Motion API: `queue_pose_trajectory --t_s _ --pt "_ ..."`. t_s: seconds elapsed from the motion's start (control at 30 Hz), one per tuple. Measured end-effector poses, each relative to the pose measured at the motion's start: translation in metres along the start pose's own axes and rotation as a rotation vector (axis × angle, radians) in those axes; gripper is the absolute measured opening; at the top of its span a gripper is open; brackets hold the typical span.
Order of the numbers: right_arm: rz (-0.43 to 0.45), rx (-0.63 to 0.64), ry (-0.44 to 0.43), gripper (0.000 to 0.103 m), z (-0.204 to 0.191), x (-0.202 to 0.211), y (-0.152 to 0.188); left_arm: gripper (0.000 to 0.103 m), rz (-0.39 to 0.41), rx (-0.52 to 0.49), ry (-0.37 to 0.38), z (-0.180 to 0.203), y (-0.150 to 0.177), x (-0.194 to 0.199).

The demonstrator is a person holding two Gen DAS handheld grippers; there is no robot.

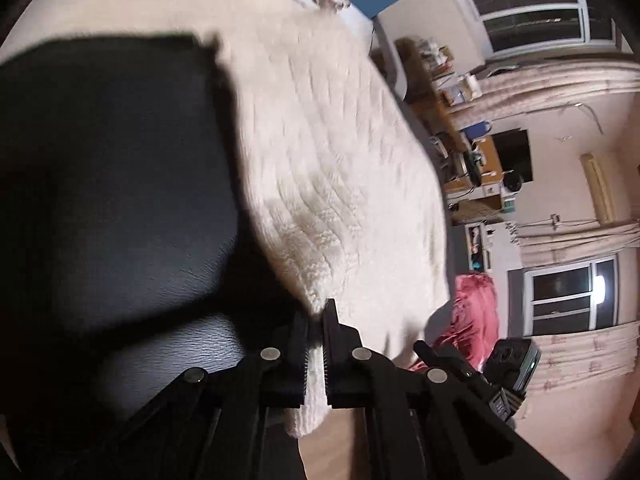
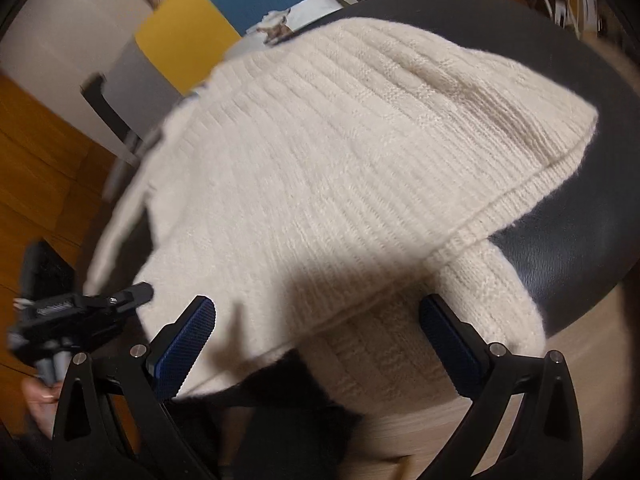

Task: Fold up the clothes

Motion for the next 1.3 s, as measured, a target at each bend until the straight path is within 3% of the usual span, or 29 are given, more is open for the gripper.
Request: queue_pose_trajectory --t_s 0.1,0.23,0.3,0.37,0.43,0.6,0.67,0.77,0.87,0.97,1.03,1.1,1.2,1.23,1.3 --pt "0.030 0.109 -0.055 0.103 -0.015 0.015 0.000 0.004 0.015 -0.005 0.009 -0.013 -0.011 0.023" --pt "-0.076 0.193 -0.109 0.103 -0.030 -0.002 0.014 0.004 0.023 0.060 0.032 -0.034 -0.029 0.042" --pt "-0.134 0.178 -0.097 0.103 -0.028 -0.020 0.020 0.004 0.020 0.123 0.089 -0.040 -0.036 0.048" --pt "-0.124 0.128 -0.108 0.103 -0.022 -0.025 0.018 0.004 0.022 0.191 0.156 -0.044 -0.042 0.054" --pt "-0.108 0.078 -0.122 0.103 -0.017 -0.029 0.016 0.004 0.024 0.227 0.175 -0.045 -0.049 0.053" --pt "-0.076 0.031 -0.147 0.103 -0.013 -0.010 0.019 0.004 0.023 0.152 0.174 -0.015 -0.066 0.048" --pt "-0.031 0.115 -0.157 0.103 -0.027 0.011 0.030 0.004 0.029 0.141 0.214 0.003 -0.076 0.049" --pt "-0.081 0.257 -0.194 0.103 -0.053 0.015 0.054 0.004 0.075 0.139 0.295 0.028 -0.098 0.063" --pt "-0.127 0.299 -0.164 0.103 -0.061 -0.008 0.064 0.003 0.138 0.148 0.374 0.046 -0.120 0.083" --pt "-0.143 0.279 -0.105 0.103 -0.049 -0.028 0.061 0.000 0.241 0.162 0.411 0.036 -0.142 0.114" --pt "-0.117 0.242 -0.131 0.103 -0.041 -0.026 0.055 0.000 0.293 0.166 0.358 0.019 -0.154 0.131" --pt "-0.098 0.216 -0.149 0.103 -0.035 -0.025 0.051 0.000 0.287 0.173 0.319 -0.003 -0.155 0.136" --pt "-0.082 0.201 -0.163 0.103 -0.029 -0.025 0.053 0.007 0.197 0.116 0.169 -0.030 -0.132 0.122" --pt "-0.078 0.208 -0.161 0.103 -0.029 -0.024 0.053 0.014 0.154 0.100 0.144 -0.038 -0.120 0.115" --pt "-0.068 0.225 -0.153 0.103 -0.028 -0.021 0.054 0.017 0.039 0.074 0.106 -0.050 -0.090 0.095"
Point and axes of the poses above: each gripper's, at about its wrist camera, not at the fingertips, and x roughly against the way its jaws point, z to its right, y to its underside, the point moved 3 cm from there along -x, roughly the way its jaws point, and after that the axes turned 11 degrees about z, right-handed, at the moved point
